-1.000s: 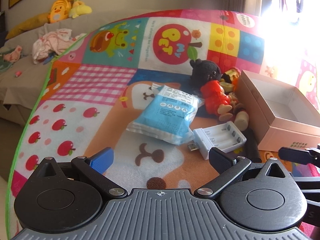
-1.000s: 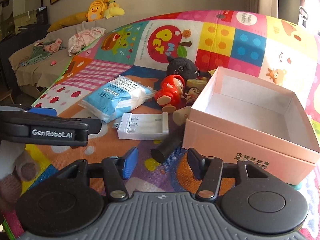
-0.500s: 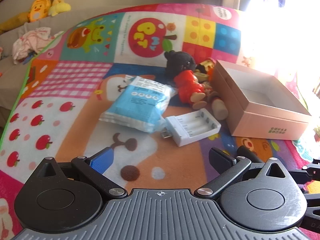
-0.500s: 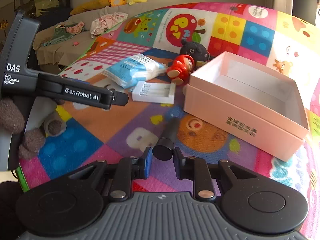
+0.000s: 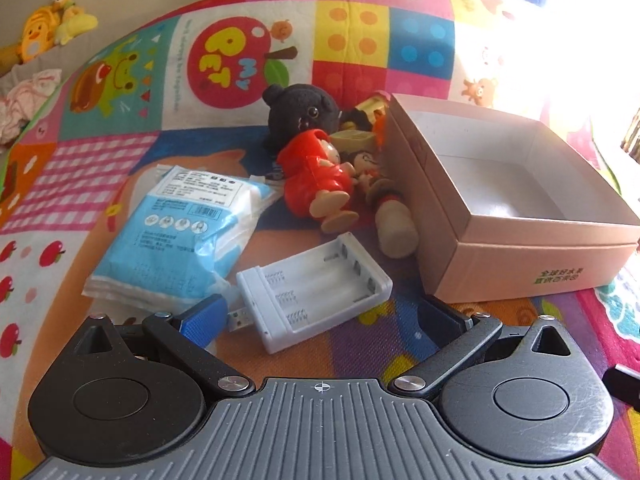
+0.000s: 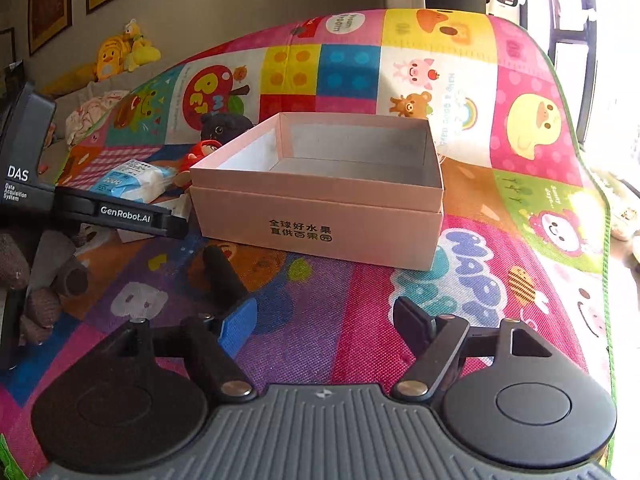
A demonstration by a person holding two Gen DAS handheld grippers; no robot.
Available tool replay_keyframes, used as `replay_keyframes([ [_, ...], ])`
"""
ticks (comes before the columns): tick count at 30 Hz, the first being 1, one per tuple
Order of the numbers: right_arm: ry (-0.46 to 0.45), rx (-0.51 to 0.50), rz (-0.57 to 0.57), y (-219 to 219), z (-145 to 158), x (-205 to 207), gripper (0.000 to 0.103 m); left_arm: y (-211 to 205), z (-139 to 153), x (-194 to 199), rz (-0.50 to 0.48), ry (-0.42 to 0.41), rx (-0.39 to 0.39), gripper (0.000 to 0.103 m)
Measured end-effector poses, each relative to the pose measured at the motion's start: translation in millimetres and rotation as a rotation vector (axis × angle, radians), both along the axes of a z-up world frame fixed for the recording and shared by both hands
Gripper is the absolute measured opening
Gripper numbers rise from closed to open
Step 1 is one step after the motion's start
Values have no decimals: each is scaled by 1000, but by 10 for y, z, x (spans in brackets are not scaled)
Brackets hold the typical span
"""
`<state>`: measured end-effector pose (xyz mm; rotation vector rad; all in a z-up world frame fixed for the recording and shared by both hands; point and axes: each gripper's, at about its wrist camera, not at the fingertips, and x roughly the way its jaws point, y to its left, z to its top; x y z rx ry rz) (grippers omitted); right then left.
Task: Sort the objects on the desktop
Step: 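Move the right tool toward the black handle while the left tool approaches the white charger, then grasp the white charger with the left tool while the right tool grasps the black handle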
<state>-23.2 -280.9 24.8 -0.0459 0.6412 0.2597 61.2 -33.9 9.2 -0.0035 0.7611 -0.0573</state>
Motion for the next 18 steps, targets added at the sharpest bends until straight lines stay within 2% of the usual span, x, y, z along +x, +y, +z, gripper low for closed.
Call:
replay_keyframes([
  [2, 24, -30, 11, 74, -64, 24, 77, -19, 10, 62, 18, 1, -5, 103],
  [5, 14, -23, 15, 77, -58, 5, 86, -30, 2, 125, 42, -3, -8, 103],
  [7, 14, -11, 15, 60, -59, 1, 86, -18, -10, 128, 47, -8, -2, 102],
  [8, 16, -8, 14, 56, -58, 1, 87, -12, -12, 119, 43, -9, 1, 100],
  [9, 19, -6, 13, 58, -58, 3, 87, -1, -16, 104, 38, -7, 7, 91],
  [13, 27, -3, 20, 65, -62, 14, 88, 79, -16, -28, 19, -11, 8, 91],
  [16, 23, -10, 25, 79, -55, 5, 89, 161, -4, -226, -24, -9, -4, 91],
  [18, 21, -26, 38, 108, -55, -7, 89, 189, 9, -402, -111, -1, -12, 91],
])
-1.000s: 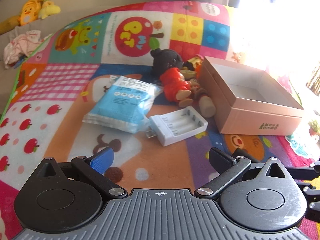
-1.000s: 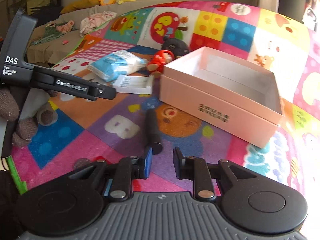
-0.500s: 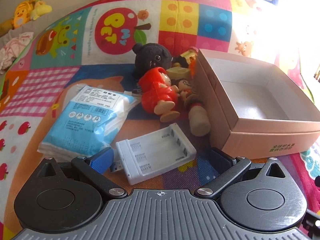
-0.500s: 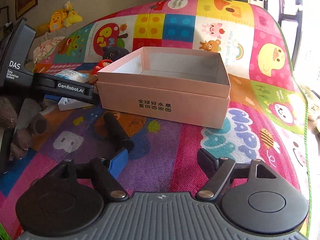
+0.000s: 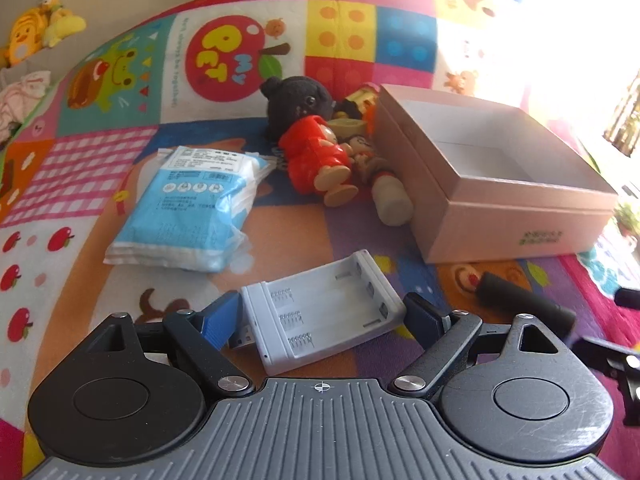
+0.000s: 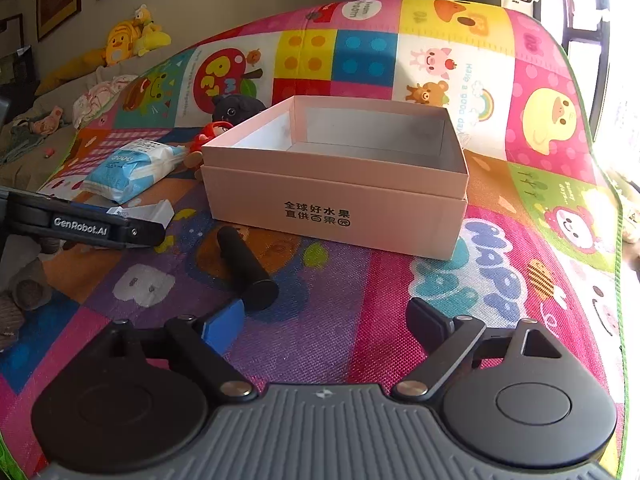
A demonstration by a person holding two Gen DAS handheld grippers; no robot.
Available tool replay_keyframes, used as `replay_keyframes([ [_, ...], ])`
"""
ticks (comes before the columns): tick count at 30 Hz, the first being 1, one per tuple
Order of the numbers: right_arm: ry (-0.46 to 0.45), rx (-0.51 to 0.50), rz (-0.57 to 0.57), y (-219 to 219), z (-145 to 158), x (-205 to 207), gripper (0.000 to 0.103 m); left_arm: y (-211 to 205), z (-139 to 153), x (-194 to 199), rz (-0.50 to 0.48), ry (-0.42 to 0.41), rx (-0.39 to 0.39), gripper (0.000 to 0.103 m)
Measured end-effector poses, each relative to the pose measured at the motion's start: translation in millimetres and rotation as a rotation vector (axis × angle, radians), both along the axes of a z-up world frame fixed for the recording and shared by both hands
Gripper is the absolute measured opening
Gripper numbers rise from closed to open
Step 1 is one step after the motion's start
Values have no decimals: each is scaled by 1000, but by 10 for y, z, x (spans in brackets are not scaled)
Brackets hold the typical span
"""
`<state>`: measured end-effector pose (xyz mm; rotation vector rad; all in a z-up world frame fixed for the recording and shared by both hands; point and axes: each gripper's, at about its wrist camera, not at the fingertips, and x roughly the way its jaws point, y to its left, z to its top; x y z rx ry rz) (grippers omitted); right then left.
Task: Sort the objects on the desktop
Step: 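Grasp the white charger with the left tool while the right tool grasps the black handle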
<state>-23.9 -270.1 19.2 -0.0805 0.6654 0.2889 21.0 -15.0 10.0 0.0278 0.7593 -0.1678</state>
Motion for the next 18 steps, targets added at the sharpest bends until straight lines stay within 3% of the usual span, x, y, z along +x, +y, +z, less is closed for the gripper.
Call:
replay_keyframes([
  [2, 2, -22, 27, 45, -1, -4, 89, 8, 2, -207, -96, 3, 8, 91],
  [5, 15, -75, 65, 153, -13, 15, 89, 44, -25, -439, -152, 7, 33, 96],
  [8, -10, -152, 56, 238, -8, 48, 90, 128, -45, -509, -115, 5, 48, 98],
  [11, -67, -262, -77, 240, 14, 137, 90, 249, -36, -491, -34, 10, 39, 100],
  [18, 12, -76, -66, 322, 125, 213, 98, 460, -13, -541, 40, 7, -21, 100],
])
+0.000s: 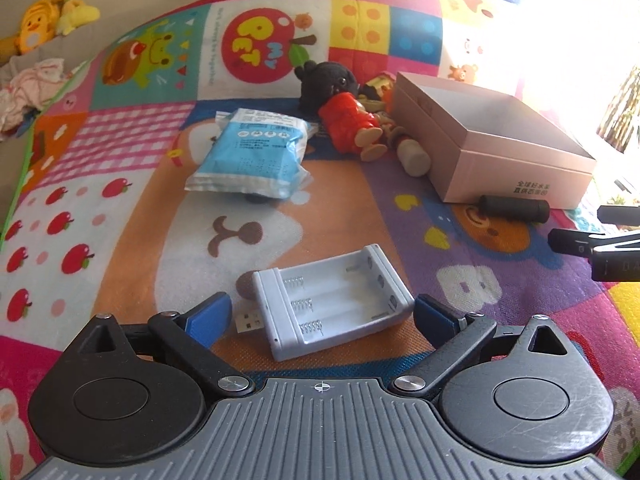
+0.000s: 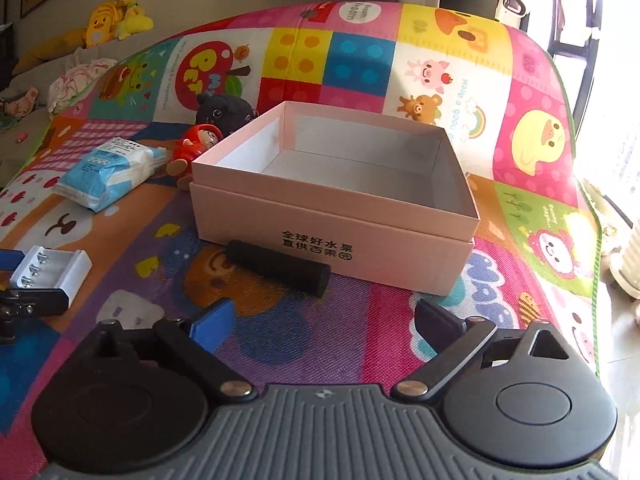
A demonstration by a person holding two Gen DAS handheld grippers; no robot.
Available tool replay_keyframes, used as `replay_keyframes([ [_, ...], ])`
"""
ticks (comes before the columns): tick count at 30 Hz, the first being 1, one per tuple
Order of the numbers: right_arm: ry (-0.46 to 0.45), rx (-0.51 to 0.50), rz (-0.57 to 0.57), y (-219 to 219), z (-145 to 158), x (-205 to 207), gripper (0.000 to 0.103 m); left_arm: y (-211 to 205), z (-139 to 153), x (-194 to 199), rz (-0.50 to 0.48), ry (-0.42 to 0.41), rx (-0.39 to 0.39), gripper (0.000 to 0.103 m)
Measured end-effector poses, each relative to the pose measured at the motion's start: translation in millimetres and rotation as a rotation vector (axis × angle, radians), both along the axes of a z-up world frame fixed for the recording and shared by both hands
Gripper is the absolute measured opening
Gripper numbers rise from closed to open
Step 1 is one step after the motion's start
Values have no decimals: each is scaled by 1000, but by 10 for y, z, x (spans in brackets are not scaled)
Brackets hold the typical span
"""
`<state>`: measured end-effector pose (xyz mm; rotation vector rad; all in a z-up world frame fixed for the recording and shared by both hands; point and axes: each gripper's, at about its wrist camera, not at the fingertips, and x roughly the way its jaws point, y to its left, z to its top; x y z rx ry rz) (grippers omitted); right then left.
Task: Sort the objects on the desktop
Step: 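Grasp the white charger with the left tool while the right tool grasps the black handle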
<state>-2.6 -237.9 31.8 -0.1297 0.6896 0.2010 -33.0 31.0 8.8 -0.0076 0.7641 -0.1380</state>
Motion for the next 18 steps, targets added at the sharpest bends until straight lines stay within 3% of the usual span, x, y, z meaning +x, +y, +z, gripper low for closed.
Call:
replay_keyframes([
  [10, 115, 71, -91, 466, -156, 462, 98, 53, -9, -248, 15, -13, -28, 103],
  [14, 87, 47, -80, 484, -142, 475, 75, 56, -5, -177, 42, -15, -42, 103],
  [18, 89, 40, -34, 433, -123, 406, 74, -22, -10, -54, 71, -19, -44, 103],
])
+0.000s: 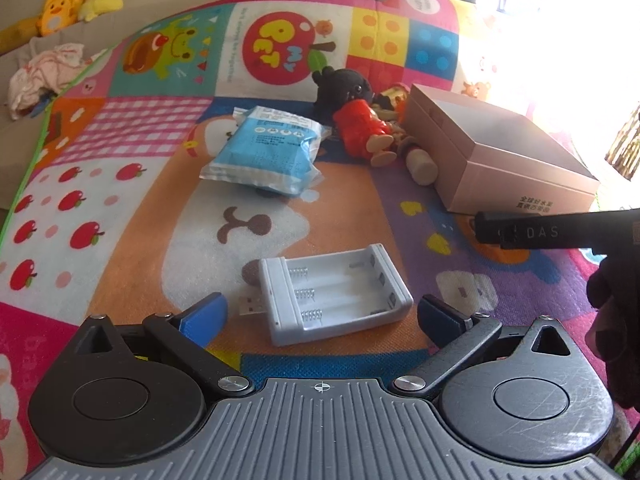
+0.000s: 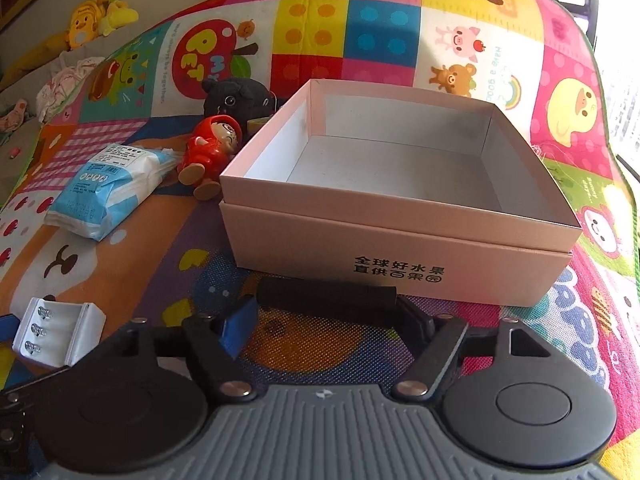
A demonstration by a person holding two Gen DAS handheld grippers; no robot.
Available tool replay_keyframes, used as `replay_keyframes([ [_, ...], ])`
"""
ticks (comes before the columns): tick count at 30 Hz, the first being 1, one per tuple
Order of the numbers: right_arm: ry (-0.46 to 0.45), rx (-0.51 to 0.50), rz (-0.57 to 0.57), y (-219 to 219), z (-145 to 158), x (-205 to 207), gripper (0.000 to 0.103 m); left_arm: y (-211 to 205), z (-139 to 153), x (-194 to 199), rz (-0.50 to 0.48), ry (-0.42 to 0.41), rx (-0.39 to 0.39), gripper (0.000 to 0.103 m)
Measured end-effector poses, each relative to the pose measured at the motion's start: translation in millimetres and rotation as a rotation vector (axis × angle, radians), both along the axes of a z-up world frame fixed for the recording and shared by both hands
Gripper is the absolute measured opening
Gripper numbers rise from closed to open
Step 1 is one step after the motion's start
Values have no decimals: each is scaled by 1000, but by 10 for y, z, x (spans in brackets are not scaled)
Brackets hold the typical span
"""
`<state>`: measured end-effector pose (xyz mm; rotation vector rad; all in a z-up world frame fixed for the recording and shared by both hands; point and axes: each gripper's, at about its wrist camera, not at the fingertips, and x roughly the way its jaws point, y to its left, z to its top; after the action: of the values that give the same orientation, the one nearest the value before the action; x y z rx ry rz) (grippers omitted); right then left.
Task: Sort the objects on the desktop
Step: 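Grasp the white charger with the left tool while the right tool grasps the black handle, then lower the black handle into the pink box with the right tool while the left tool carries the charger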
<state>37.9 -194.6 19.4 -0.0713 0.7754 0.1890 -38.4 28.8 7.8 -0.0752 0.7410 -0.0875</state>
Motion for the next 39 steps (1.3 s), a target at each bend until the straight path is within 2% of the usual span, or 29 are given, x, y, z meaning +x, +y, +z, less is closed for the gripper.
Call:
replay_keyframes([
  [4, 2, 5, 49, -116, 26, -123, 74, -140, -8, 124, 16, 10, 35, 103],
  [8, 7, 18, 114, -325, 117, -318, 74, -272, -36, 180, 11, 14, 104, 103],
  [10, 4, 20, 142, -454, 182, -428, 74, -314, -35, 155, 1, 9, 127, 94],
  [15, -21, 20, 176, -801, 400, -726, 74, -424, 48, 50, -71, 19, 129, 94],
  [18, -66, 29, 183, -967, 591, -890, 74, -593, 245, -7, -163, -23, 109, 94],
  [21, -166, 21, 171, -1108, 838, -1051, 75, -806, 518, 58, -234, -108, 107, 94],
  [24, -249, 11, 143, -1212, 993, -1141, 75, -1078, 770, 329, -285, -169, 76, 94],
  [26, -268, 17, 123, -1280, 1030, -1151, 75, -1305, 869, 597, -302, -194, 63, 94],
  [30, -257, 33, 94, -1403, 1002, -1108, 75, -1740, 861, 1177, -325, -136, 12, 94],
  [33, -236, 38, 79, -1463, 934, -1070, 74, -2069, 664, 1473, -348, -79, 69, 94],
  [35, -228, 41, 65, -1515, 901, -1057, 74, -2166, 500, 1600, -362, -7, 96, 94],
  [37, -218, 45, 51, -1555, 869, -1024, 74, -2165, 359, 1680, -379, 83, 87, 95],
  [39, -206, 48, 42, -1574, 837, -982, 75, -2077, 345, 1658, -382, 96, 50, 96],
])
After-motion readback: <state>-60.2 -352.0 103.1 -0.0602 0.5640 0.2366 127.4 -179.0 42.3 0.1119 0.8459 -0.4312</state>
